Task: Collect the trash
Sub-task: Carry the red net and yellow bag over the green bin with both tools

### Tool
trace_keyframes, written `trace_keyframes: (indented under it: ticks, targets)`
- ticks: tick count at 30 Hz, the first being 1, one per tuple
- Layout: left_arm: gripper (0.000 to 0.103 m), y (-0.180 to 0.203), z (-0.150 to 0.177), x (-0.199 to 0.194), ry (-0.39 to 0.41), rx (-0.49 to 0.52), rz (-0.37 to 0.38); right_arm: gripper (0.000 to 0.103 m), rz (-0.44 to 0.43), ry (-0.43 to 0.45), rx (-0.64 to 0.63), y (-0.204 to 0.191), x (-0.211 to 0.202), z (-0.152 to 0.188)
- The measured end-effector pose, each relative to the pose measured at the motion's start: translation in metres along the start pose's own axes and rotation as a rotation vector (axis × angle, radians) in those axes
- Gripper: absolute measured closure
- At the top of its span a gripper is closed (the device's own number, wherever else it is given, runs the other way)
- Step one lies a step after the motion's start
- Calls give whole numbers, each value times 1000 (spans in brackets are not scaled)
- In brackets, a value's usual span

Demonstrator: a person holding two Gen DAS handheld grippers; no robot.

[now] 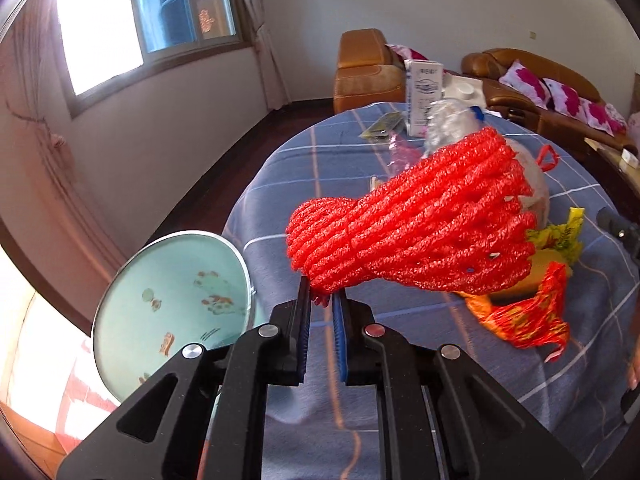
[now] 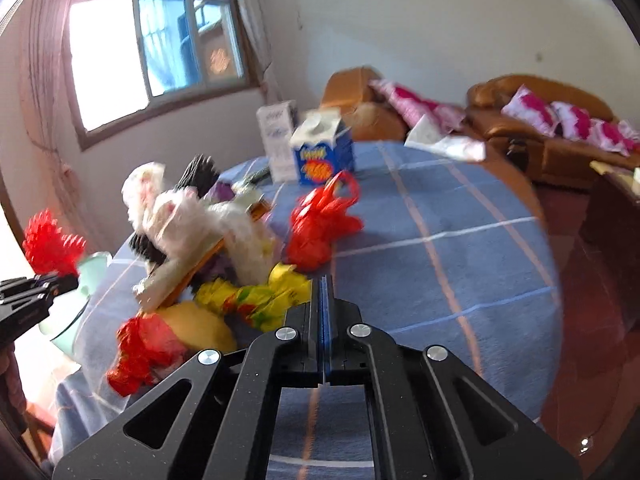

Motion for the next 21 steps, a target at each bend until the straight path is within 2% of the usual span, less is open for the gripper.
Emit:
trace_keyframes:
  ticks: [1, 4, 6, 9, 10, 11, 16, 21]
  targets:
    - [93, -2, 2, 1, -5, -6, -3, 43, -8, 3, -5, -3, 0, -2]
    - [92, -9, 9, 5, -21, -20, -12, 55, 0, -46, -32, -11, 12, -4]
    - [92, -10, 11, 7, -31, -28, -12, 57, 6, -94, -20, -10, 25, -3]
    - [92, -10, 13, 7, -35, -31, -14, 67, -38, -214, -6, -8, 47, 7]
    - [92, -10, 14, 6, -35, -32, -13, 74, -59, -204, -7, -9, 43, 7]
    - [92, -11, 13, 5, -33, -32, -16, 76, -58, -191, -20, -10, 39, 7]
    - [92, -23, 9, -5, -22, -37, -66, 77, -47, -76, -10, -7, 5, -12]
    - [92, -53, 7, -15, -24, -79, -145, 77, -88, 42, 37, -10, -33, -47]
Point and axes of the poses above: each gripper's, at about its wrist camera, not at the fingertips, and x roughly the way its jaws point, y to its right, z to its underside, the point moved 4 cm from there along x, roughly the way its jaws point, and after that the axes turned 6 degrees about z, right-handed, at the moved point
